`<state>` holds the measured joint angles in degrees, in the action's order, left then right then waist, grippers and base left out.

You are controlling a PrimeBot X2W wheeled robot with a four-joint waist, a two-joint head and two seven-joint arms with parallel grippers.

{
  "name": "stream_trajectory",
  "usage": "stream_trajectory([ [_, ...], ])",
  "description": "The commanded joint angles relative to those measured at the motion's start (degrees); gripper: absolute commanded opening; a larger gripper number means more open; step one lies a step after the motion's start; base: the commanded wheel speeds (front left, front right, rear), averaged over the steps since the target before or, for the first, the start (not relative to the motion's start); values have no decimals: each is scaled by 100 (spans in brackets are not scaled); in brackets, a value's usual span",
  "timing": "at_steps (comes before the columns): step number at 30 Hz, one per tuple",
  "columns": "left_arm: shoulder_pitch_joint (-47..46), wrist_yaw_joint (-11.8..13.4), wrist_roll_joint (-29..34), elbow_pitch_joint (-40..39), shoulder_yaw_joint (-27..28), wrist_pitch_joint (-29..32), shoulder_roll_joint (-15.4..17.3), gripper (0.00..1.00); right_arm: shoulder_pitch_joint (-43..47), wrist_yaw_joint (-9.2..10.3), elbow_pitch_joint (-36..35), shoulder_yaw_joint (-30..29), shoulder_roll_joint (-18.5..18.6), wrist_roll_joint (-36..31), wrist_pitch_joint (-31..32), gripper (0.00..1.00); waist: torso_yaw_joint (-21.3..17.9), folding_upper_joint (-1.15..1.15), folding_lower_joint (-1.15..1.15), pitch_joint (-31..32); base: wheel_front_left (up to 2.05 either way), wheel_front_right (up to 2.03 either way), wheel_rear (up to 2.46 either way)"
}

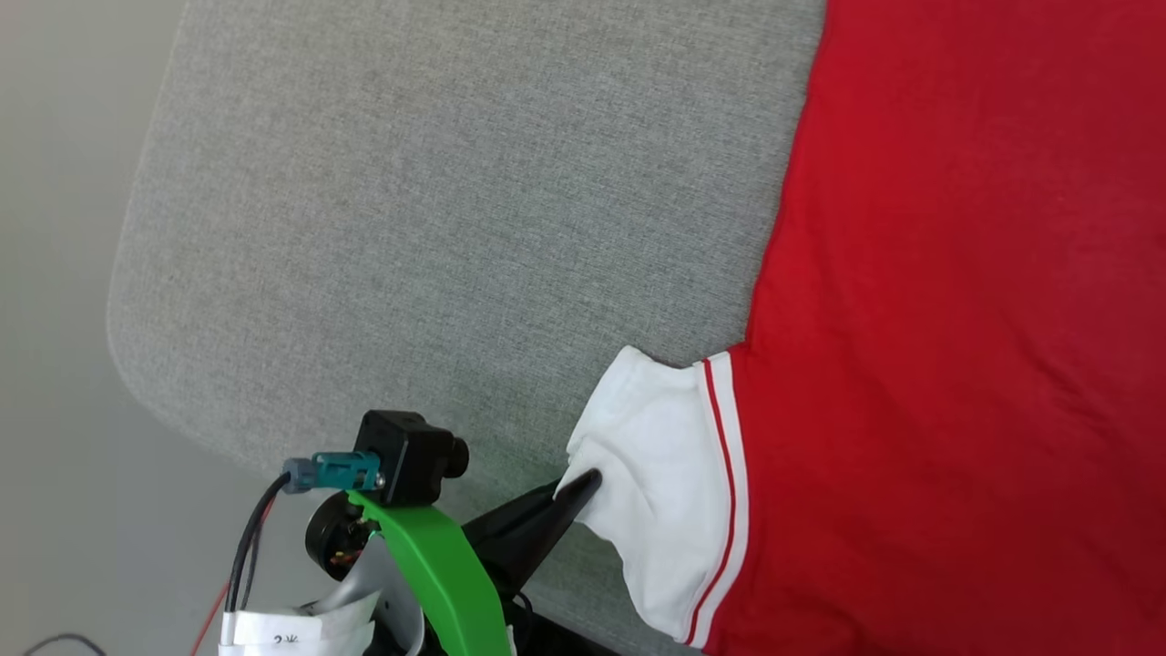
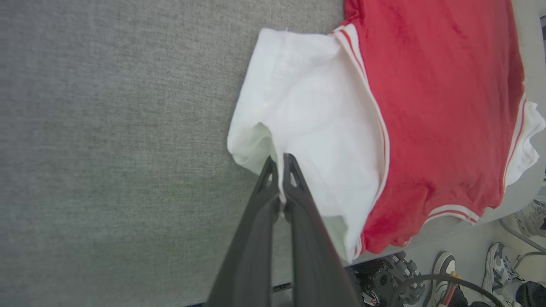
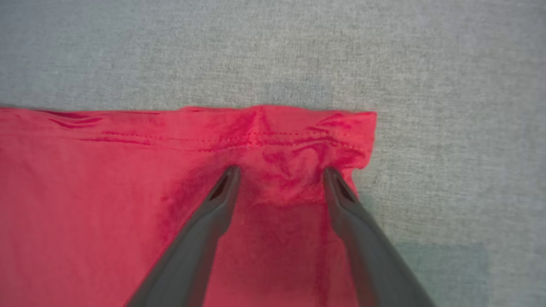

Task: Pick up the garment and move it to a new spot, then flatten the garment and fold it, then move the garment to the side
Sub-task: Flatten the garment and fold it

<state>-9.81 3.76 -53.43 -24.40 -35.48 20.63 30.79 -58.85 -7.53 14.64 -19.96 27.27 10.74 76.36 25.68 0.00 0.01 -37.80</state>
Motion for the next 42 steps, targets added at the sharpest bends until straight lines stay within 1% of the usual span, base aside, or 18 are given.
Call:
stream_trajectory([
  [1, -92, -40, -10, 23, 2, -47, -36, 0, 183, 4, 176, 48, -95, -21, 73, 44, 48, 0, -1, -49, 0, 0, 0],
  [2, -97, -42, -14, 34, 8, -51, -35, 0, 223, 4, 182, 56, -103, -11, 75, 0, 41, 0, -1, -45, 0, 0, 0],
  [9, -144, -45, -13, 92, 62, -94, -25, 0, 451, 4, 161, 70, -132, 13, 10, 0, -47, 0, -1, 91, 0, 0, 0],
  [15, -139, -2, 9, 172, 130, -130, 28, 0, 773, 4, 163, 7, -197, 105, -112, 0, -252, 0, -1, 463, 0, 0, 0],
  [19, -146, 100, 146, 217, 165, -133, 114, 0, 1167, 4, 137, -3, -296, 239, -234, 0, -484, 0, -1, 842, 0, 0, 0],
  [27, 86, 273, 98, 371, 258, -109, 273, 0, 2206, 4, -16, -130, -605, 518, -525, 0, -1081, 0, -1, 1758, 0, 0, 0],
  [28, 202, 317, 28, 409, 288, -119, 296, 0, 2622, 4, -113, -140, -737, 649, -602, 0, -1281, 0, -1, 2058, 0, 0, 0],
  [29, 249, 341, 2, 422, 303, -120, 309, 0, 2791, 4, -209, -77, -729, 668, -650, 0, -1349, 0, -1, 2157, 0, 0, 0],
  [30, 322, 387, -21, 455, 336, -127, 347, 0, 3136, 4, -458, 214, -547, 667, -864, 0, -1466, 0, -1, 2336, 0, 0, 0],
  [32, 403, 442, -20, 487, 376, -150, 398, 0, 3460, 4, -655, 374, -483, 774, -1019, 0, -1588, 0, -1, 2486, 0, 0, 0],
  [38, 639, 530, -131, 506, 428, -204, 420, 0, 4417, 4, -1318, 304, -614, 1109, -1103, 0, -1835, 0, -1, 2865, 0, 0, 0],
  [42, 755, 565, -146, 521, 465, -264, 457, 0, 5049, 4, -1757, 41, -948, 1319, -1052, 0, -1943, 0, -1, 3013, 0, 0, 0],
])
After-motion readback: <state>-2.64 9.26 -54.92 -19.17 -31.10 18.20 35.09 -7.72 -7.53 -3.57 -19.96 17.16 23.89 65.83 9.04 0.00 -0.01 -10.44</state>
